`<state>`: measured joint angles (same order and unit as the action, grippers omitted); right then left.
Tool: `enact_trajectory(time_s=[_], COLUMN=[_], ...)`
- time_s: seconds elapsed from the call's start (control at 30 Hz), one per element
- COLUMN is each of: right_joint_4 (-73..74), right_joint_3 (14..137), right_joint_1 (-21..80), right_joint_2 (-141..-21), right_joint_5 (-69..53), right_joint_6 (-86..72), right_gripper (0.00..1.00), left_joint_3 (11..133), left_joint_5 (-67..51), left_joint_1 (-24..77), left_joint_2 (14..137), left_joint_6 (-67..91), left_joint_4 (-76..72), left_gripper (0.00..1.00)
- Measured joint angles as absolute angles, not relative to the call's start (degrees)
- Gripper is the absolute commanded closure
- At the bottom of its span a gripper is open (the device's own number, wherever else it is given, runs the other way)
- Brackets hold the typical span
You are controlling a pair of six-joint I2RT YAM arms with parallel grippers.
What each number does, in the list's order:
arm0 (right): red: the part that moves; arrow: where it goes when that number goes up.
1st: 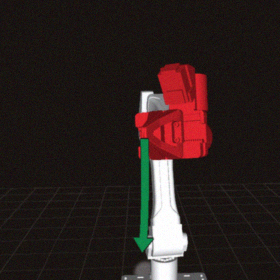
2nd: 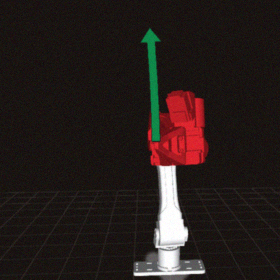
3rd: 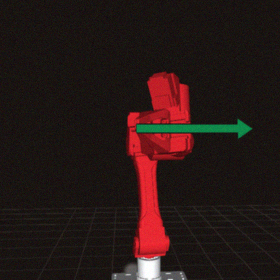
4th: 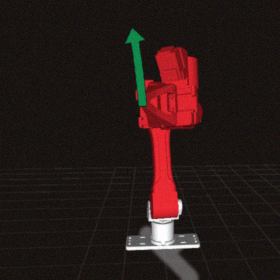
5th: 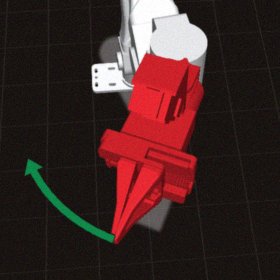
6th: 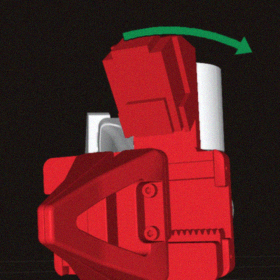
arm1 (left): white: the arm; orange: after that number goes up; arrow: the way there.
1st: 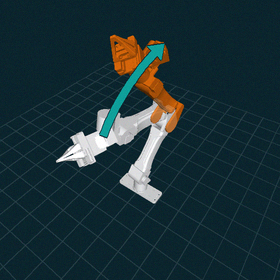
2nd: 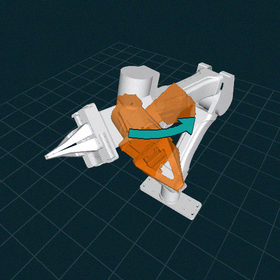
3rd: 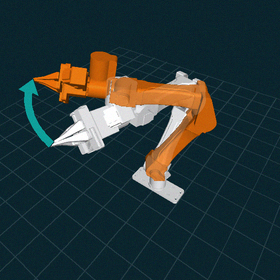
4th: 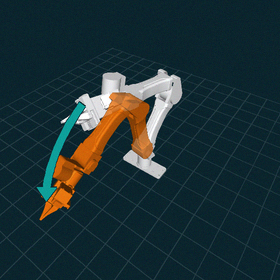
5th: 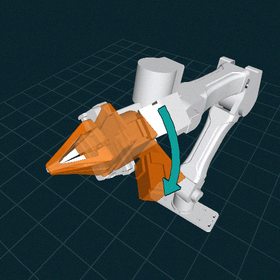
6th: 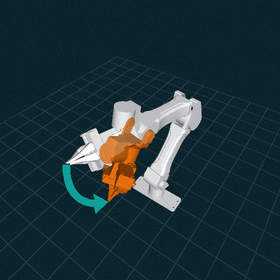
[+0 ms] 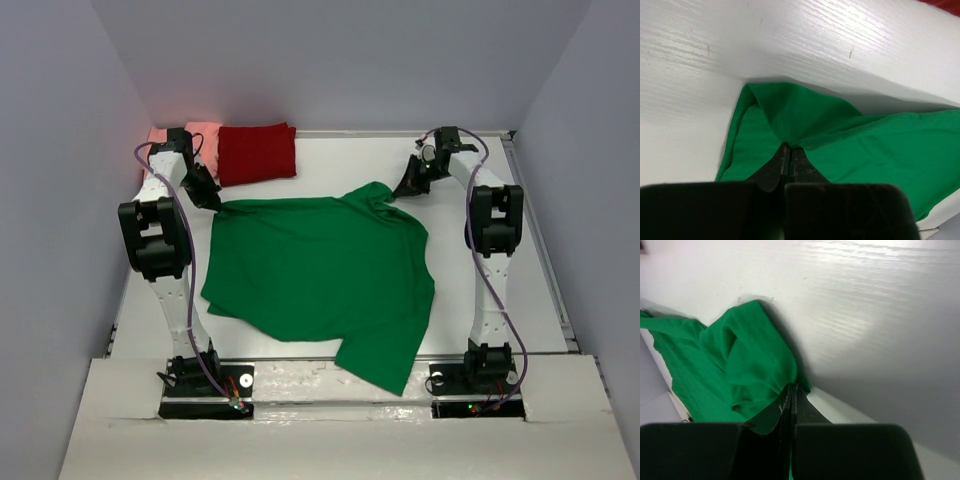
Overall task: Fold and stack the t-shirts
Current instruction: Fold the tshirt
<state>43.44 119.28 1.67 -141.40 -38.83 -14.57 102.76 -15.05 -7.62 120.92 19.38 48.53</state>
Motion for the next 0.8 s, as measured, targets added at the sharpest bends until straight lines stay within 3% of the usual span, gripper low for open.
enact_trajectory(time_s=[0.37,0.8], right_joint_4=[28.69,25.30], right_joint_3=[112.64,116.92], right_joint_1=[4.62,6.15], right_joint_2=[-127.39,-130.08], right_joint_5=[-44.34,-51.27], right_joint_6=[-13.34,-18.20], right_gripper=[1.00,1.00], left_joint_3=[102.67,102.13], left_joint_5=[-15.25,-15.49], left_joint_1=[-7.62,-7.62], left_joint_2=[120.92,120.92], left_joint_6=[18.98,18.48], left_joint_4=[48.21,47.77], left_gripper=[1.00,1.00])
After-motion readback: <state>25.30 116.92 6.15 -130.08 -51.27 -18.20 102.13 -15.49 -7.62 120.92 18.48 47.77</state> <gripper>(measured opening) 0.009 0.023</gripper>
